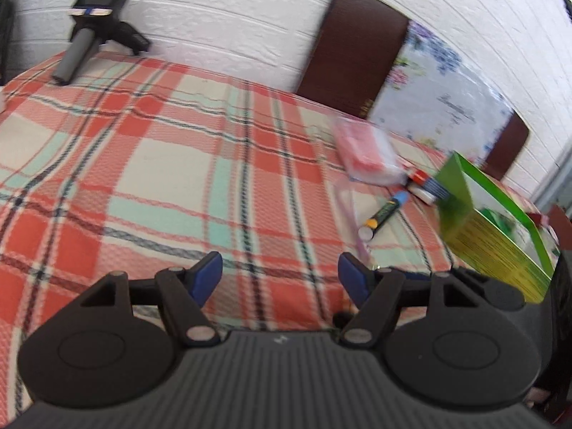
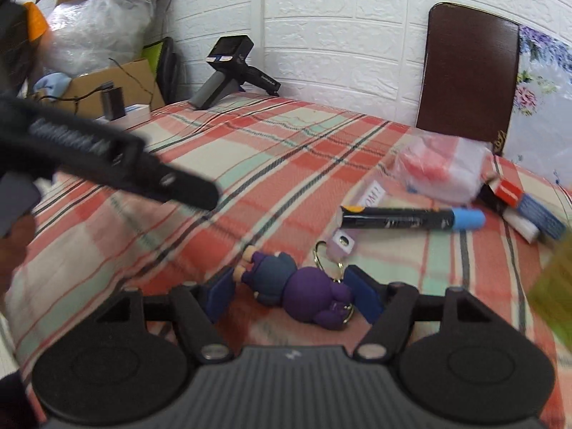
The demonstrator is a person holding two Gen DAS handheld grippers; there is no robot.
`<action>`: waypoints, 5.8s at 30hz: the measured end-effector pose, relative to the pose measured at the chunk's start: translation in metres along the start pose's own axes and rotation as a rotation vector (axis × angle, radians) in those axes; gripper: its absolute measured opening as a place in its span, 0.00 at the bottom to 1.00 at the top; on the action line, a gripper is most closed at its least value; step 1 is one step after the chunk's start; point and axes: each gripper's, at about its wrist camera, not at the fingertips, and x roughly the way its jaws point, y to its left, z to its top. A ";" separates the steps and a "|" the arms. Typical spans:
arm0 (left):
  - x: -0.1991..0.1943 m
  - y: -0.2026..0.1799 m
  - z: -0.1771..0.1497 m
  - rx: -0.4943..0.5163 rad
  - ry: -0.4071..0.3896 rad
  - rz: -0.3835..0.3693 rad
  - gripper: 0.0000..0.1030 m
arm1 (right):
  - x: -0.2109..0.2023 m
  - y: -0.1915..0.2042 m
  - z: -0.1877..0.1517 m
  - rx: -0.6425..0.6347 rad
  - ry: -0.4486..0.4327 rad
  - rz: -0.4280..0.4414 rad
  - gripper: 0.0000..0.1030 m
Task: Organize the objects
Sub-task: 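Reach the left gripper to the purple figure keychain and grasp it, then lift the purple keychain with the left gripper toward the green box, then lower the keychain into the green box and open the left gripper, then grasp the black marker with blue cap using the left gripper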
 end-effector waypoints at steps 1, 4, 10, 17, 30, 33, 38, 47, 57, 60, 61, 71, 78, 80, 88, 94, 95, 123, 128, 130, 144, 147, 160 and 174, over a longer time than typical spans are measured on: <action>0.001 -0.006 -0.003 0.016 0.011 -0.021 0.71 | -0.010 0.002 -0.008 0.002 -0.002 -0.001 0.67; 0.005 -0.023 -0.013 0.059 0.056 -0.082 0.71 | -0.035 0.007 -0.027 0.009 -0.001 -0.007 0.67; 0.007 -0.053 -0.024 0.115 0.135 -0.221 0.71 | -0.061 0.008 -0.044 0.032 -0.017 -0.007 0.74; -0.007 -0.071 -0.033 0.187 0.186 -0.348 0.72 | -0.077 -0.006 -0.052 0.063 -0.028 -0.001 0.82; 0.015 -0.074 -0.048 0.165 0.268 -0.276 0.64 | -0.065 -0.008 -0.055 0.022 -0.035 -0.008 0.84; 0.015 -0.076 -0.049 0.173 0.262 -0.247 0.62 | -0.063 -0.009 -0.054 0.022 -0.034 0.000 0.84; 0.013 -0.080 -0.051 0.208 0.248 -0.195 0.53 | -0.061 -0.006 -0.052 0.018 -0.035 0.008 0.78; 0.011 -0.082 -0.052 0.205 0.247 -0.168 0.47 | -0.063 0.000 -0.051 0.014 -0.041 0.024 0.58; 0.010 -0.082 -0.054 0.215 0.243 -0.158 0.46 | -0.062 0.003 -0.053 0.010 -0.045 0.007 0.59; 0.010 -0.085 -0.056 0.223 0.243 -0.150 0.46 | -0.063 0.005 -0.052 0.002 -0.042 -0.003 0.57; 0.010 -0.086 -0.056 0.230 0.245 -0.148 0.46 | -0.064 0.005 -0.053 0.002 -0.042 -0.006 0.57; 0.016 -0.113 -0.060 0.300 0.260 -0.170 0.46 | -0.080 -0.004 -0.062 0.019 -0.045 -0.065 0.56; 0.025 -0.136 -0.062 0.339 0.273 -0.192 0.46 | -0.090 -0.017 -0.071 0.038 -0.050 -0.122 0.56; 0.027 -0.142 -0.063 0.348 0.277 -0.199 0.45 | -0.093 -0.021 -0.074 0.045 -0.053 -0.139 0.56; 0.045 -0.174 -0.061 0.398 0.303 -0.238 0.45 | -0.104 -0.041 -0.085 0.099 -0.067 -0.224 0.55; 0.043 -0.204 -0.045 0.451 0.236 -0.287 0.44 | -0.120 -0.054 -0.080 0.075 -0.151 -0.350 0.54; 0.042 -0.210 -0.039 0.455 0.217 -0.300 0.44 | -0.124 -0.057 -0.077 0.071 -0.174 -0.374 0.54; 0.096 -0.341 0.064 0.429 -0.041 -0.451 0.43 | -0.143 -0.195 0.006 0.018 -0.423 -0.804 0.54; 0.105 -0.333 0.065 0.433 -0.045 -0.391 0.51 | -0.129 -0.195 0.008 0.027 -0.367 -0.777 0.72; 0.109 -0.326 0.062 0.442 -0.043 -0.354 0.51 | -0.127 -0.190 0.003 0.048 -0.365 -0.764 0.72; 0.061 -0.192 0.026 0.327 -0.030 -0.270 0.61 | -0.127 -0.094 -0.029 0.139 -0.373 -0.525 0.73; 0.059 -0.153 0.019 0.279 -0.012 -0.189 0.61 | -0.109 -0.076 -0.034 0.137 -0.315 -0.429 0.73; 0.103 -0.122 0.008 0.321 0.080 -0.019 0.22 | -0.067 -0.081 -0.038 0.246 -0.130 -0.309 0.73; 0.010 -0.050 -0.045 0.526 0.144 -0.160 0.17 | -0.036 -0.058 -0.006 0.308 -0.091 -0.061 0.64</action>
